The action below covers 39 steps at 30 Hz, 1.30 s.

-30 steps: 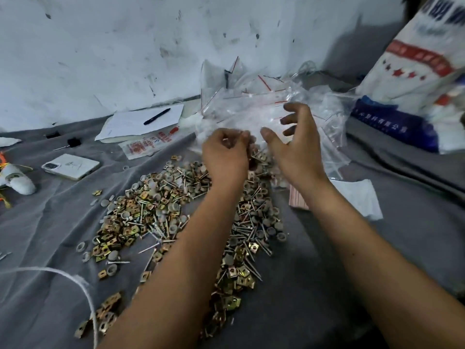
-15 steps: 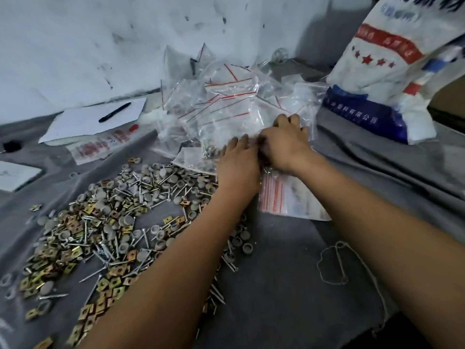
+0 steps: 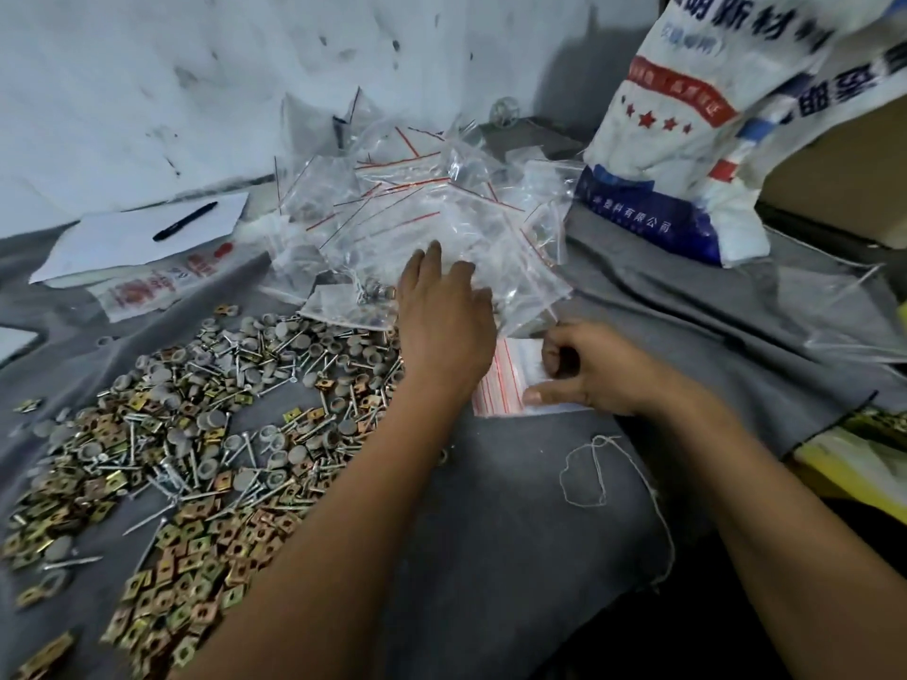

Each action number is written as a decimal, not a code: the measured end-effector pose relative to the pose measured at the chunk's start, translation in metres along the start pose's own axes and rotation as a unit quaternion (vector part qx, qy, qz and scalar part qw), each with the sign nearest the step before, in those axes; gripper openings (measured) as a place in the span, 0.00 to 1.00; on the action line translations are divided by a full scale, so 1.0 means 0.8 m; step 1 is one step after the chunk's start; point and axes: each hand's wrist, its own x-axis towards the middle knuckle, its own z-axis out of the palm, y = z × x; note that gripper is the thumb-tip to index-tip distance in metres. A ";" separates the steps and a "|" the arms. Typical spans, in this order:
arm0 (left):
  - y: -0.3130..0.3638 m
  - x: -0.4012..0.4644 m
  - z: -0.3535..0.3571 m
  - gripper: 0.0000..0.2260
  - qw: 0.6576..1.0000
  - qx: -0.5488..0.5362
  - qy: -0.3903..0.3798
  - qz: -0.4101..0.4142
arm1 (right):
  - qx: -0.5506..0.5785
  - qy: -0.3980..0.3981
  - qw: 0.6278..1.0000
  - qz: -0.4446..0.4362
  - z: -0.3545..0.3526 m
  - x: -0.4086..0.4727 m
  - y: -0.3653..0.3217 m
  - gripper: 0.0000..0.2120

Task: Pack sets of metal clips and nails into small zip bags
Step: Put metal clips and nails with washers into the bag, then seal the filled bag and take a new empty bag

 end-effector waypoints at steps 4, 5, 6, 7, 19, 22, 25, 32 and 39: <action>0.023 -0.036 0.000 0.10 0.991 -0.101 0.063 -0.057 | 0.064 0.005 0.998 -0.003 0.003 0.002 0.010 0.17; 0.027 -0.042 0.001 0.09 0.984 -0.138 0.063 -0.090 | 0.082 0.002 0.997 0.002 0.005 0.003 0.011 0.15; 0.030 -0.045 0.001 0.09 0.973 -0.181 0.061 -0.131 | 0.091 0.003 0.996 0.006 0.006 0.004 0.013 0.13; 0.031 -0.047 0.003 0.10 0.958 -0.220 0.053 -0.177 | 0.089 0.011 0.996 0.006 0.006 0.004 0.015 0.12; 0.033 -0.054 0.002 0.12 0.873 -0.353 0.026 -0.335 | -0.038 0.028 0.999 0.023 0.017 0.006 -0.011 0.26; 0.034 -0.056 0.006 0.13 0.881 -0.342 0.017 -0.327 | 0.003 0.017 1.000 0.007 0.010 0.005 -0.004 0.23; 0.039 -0.061 0.011 0.14 0.913 -0.291 0.006 -0.286 | 0.034 0.028 0.998 0.040 0.011 0.007 -0.001 0.20; 0.057 -0.071 0.036 0.11 0.993 -0.036 -0.114 0.011 | 0.053 0.127 0.977 0.163 0.008 0.011 -0.008 0.13; 0.060 -0.071 0.055 0.18 0.988 0.083 -0.120 0.055 | 0.082 0.297 0.910 0.277 -0.026 -0.008 0.008 0.15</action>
